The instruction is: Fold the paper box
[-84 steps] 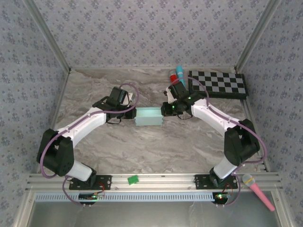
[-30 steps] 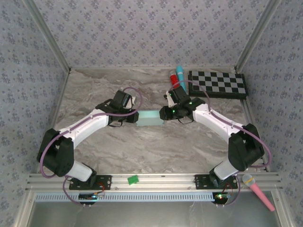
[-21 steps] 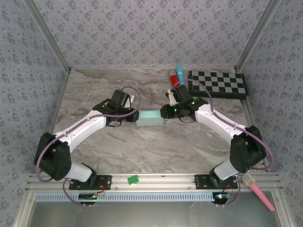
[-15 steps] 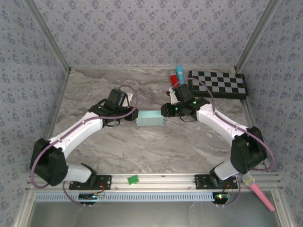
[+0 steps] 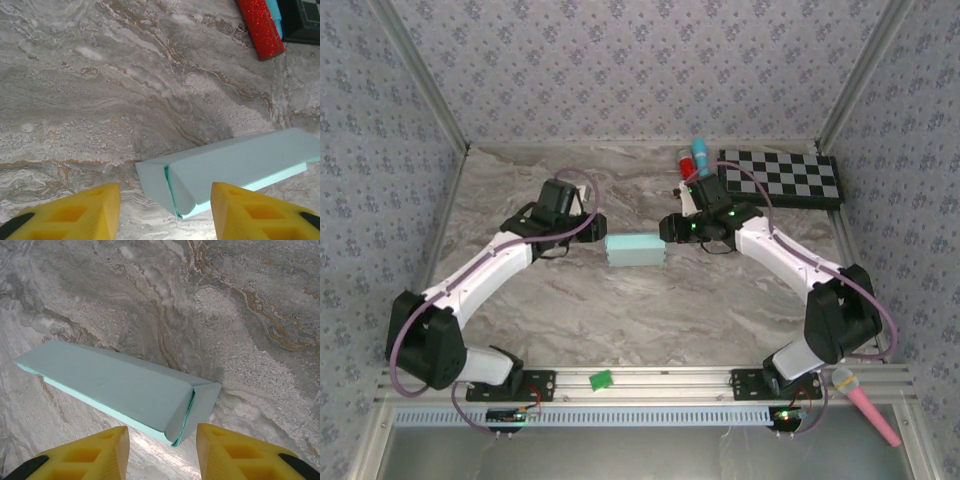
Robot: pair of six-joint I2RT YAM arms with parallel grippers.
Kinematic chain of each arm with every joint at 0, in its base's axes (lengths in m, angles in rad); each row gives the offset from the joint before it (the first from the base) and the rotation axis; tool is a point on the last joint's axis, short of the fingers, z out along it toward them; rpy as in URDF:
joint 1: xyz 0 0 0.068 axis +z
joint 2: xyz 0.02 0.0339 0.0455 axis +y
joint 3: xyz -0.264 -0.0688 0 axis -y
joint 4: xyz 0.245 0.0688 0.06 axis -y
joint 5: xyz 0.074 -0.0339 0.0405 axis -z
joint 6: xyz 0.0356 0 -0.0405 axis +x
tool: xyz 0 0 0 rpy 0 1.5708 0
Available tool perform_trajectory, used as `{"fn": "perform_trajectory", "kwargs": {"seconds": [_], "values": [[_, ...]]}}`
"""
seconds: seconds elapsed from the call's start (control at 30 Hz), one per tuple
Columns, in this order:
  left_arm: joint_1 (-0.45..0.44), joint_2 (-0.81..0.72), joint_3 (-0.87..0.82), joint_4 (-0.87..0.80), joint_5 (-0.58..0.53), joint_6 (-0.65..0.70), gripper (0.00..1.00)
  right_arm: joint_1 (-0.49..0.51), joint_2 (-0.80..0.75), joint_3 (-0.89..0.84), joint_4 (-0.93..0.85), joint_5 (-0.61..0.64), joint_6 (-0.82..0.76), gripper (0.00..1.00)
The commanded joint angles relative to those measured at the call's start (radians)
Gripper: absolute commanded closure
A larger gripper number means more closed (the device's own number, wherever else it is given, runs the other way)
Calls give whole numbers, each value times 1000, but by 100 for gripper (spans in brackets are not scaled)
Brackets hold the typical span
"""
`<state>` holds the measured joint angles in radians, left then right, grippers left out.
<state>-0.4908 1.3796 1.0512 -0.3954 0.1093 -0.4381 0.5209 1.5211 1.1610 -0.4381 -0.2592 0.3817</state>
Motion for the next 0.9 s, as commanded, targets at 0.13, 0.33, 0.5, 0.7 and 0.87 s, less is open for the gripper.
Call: {"fn": "perform_trajectory", "kwargs": {"seconds": [0.13,0.33,0.5,0.7,0.87], "values": [[3,55,51,11,58,-33,42,-15,45,72,-15,-16,13,58],[3,81,59,13,78,-33,43,-18,65,75,-17,-25,13,58],[4,97,54,12,91,-33,45,-16,77,68,-16,-35,13,58],[3,101,45,12,96,-36,48,-15,77,54,-13,-44,13,57],[4,101,33,11,105,-35,51,-13,80,45,-16,-45,11,57]]}}
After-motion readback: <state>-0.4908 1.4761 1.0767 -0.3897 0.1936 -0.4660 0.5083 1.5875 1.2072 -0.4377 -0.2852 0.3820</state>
